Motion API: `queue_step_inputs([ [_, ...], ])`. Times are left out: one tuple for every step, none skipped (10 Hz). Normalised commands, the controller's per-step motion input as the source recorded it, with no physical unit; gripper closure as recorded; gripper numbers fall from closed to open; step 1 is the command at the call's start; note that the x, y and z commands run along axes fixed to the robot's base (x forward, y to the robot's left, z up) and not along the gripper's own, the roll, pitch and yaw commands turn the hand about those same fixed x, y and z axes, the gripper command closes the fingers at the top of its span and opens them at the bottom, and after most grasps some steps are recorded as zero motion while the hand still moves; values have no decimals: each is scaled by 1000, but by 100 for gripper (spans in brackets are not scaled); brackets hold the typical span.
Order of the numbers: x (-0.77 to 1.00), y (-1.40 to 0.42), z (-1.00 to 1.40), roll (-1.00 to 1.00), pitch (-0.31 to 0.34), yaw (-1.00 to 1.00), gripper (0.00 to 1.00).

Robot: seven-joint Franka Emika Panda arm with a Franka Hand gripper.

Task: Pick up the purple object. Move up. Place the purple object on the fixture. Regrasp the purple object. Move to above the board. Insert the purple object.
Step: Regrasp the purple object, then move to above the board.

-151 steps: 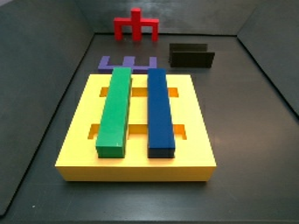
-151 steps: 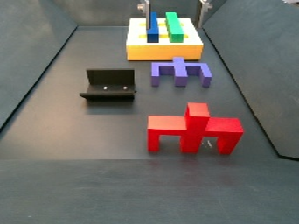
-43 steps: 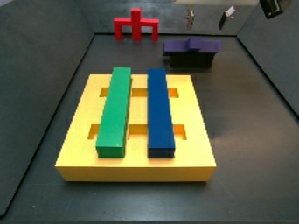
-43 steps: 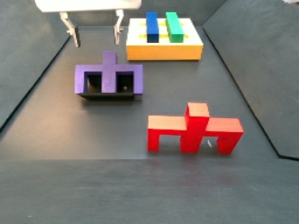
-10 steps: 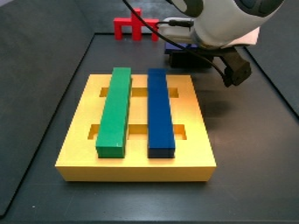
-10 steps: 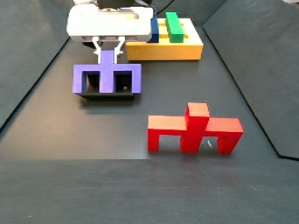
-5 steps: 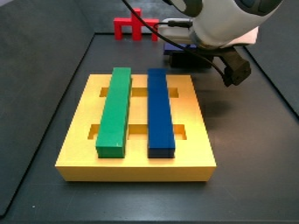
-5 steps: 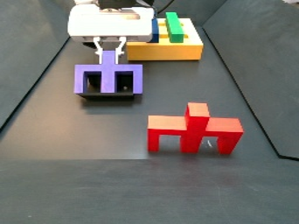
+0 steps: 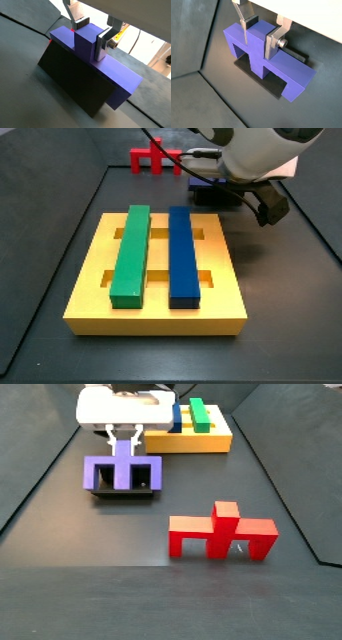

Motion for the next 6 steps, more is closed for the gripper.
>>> queue_step_inputs([
  [0, 0, 0, 0, 0, 0, 100],
  [0, 0, 1400, 0, 0, 0, 100],
  [9, -17, 1400, -67, -19, 25, 100],
  [-9, -11, 1400, -107, -23, 17, 100],
  [-11, 4, 1400, -61, -34, 8, 100],
  [6, -21, 1400, -21, 4, -6, 100],
])
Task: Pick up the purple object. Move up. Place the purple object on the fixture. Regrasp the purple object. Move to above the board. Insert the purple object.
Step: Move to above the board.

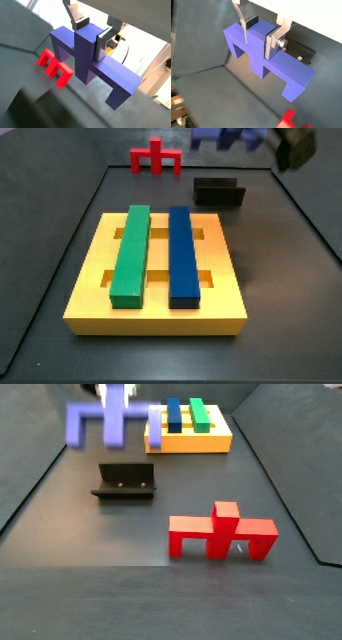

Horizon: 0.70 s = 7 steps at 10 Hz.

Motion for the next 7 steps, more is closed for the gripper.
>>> queue_step_inputs([
  [-2, -20, 1400, -16, 11, -14, 100],
  [3, -12, 1400, -12, 20, -8, 100],
  [8, -19, 798, -7, 39, -6, 100],
  [32, -12, 328, 5, 62, -1, 100],
  [45, -16, 171, 13, 70, 11, 100],
  [-924, -1400, 273, -1000, 102, -9, 100],
  [-940, -1400, 261, -1000, 97, -5, 100],
])
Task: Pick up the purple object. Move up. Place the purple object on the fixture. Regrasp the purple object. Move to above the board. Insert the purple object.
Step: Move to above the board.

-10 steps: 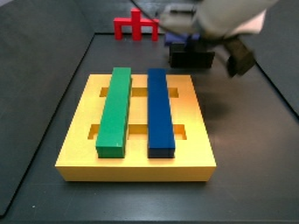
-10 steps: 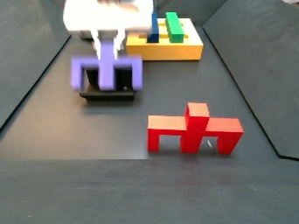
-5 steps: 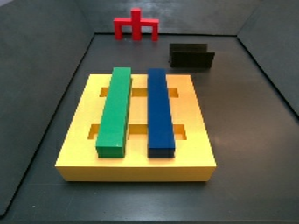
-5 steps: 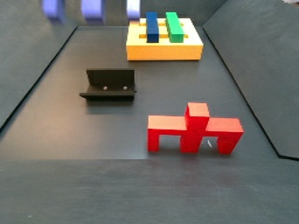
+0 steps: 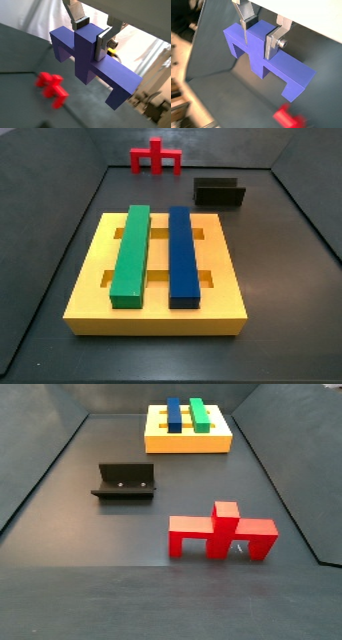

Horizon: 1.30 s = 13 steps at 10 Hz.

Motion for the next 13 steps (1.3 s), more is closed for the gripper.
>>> queue_step_inputs([
  [-1015, -1400, 277, -1000, 79, 7, 100],
  [-1021, -1400, 258, -1000, 81, 15, 100],
  [-996, -1400, 263, -1000, 80, 20, 100],
  [-1026, -1400, 249, -1000, 75, 32, 100],
  [-523, -694, 115, -1000, 72, 35, 100],
  [-226, -242, 30, -1000, 62, 40, 100],
  [-144, -134, 10, -1000, 59, 37, 100],
  [-107, -72, 30, -1000, 40, 38, 100],
  [-90, -31, 4, -1000, 23, 37, 100],
  [-59, 5, 2, -828, 6, 25, 100],
  [-50, 9, 9, -676, -3, 21, 100],
  [-35, 7, -5, -411, -13, 9, 100],
  [-28, 3, 0, -310, -16, 6, 100],
])
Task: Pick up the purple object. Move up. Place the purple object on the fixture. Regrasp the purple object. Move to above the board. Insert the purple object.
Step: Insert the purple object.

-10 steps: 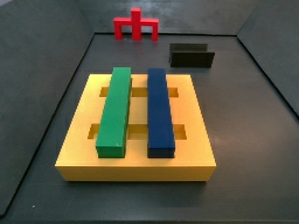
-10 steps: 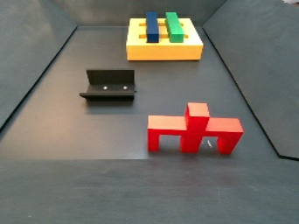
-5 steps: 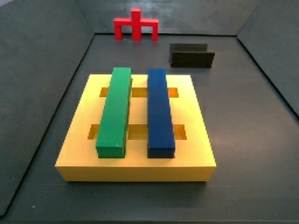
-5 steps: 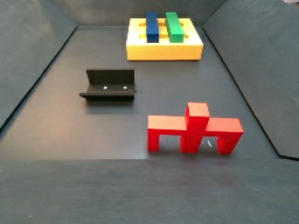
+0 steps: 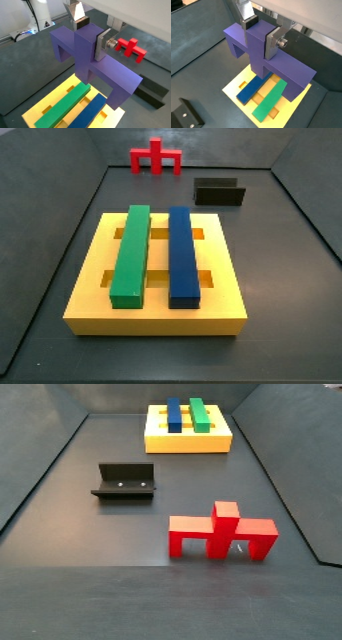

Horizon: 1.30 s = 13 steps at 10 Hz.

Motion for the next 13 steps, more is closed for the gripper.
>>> queue_step_inputs([
  [-3, -340, -523, 0, -140, 109, 100],
  [-20, -497, -646, 94, -179, 57, 100],
  [0, -609, -737, 224, -180, 51, 100],
  [0, -629, -749, 243, -153, 43, 100],
  [0, -594, -720, 267, -140, 43, 100],
  [0, -549, -694, 300, -119, 34, 100],
  [0, -483, -709, 297, -107, 34, 100],
  [-51, -254, -637, 177, -66, 66, 100],
  [-80, -137, -589, 131, -49, 89, 100],
  [-123, -86, -529, 126, -27, 66, 100],
  [-134, -40, -471, 46, -34, 63, 100],
  [-40, -20, -354, -30, -36, 71, 100],
  [80, -37, -206, -114, -11, 151, 100],
])
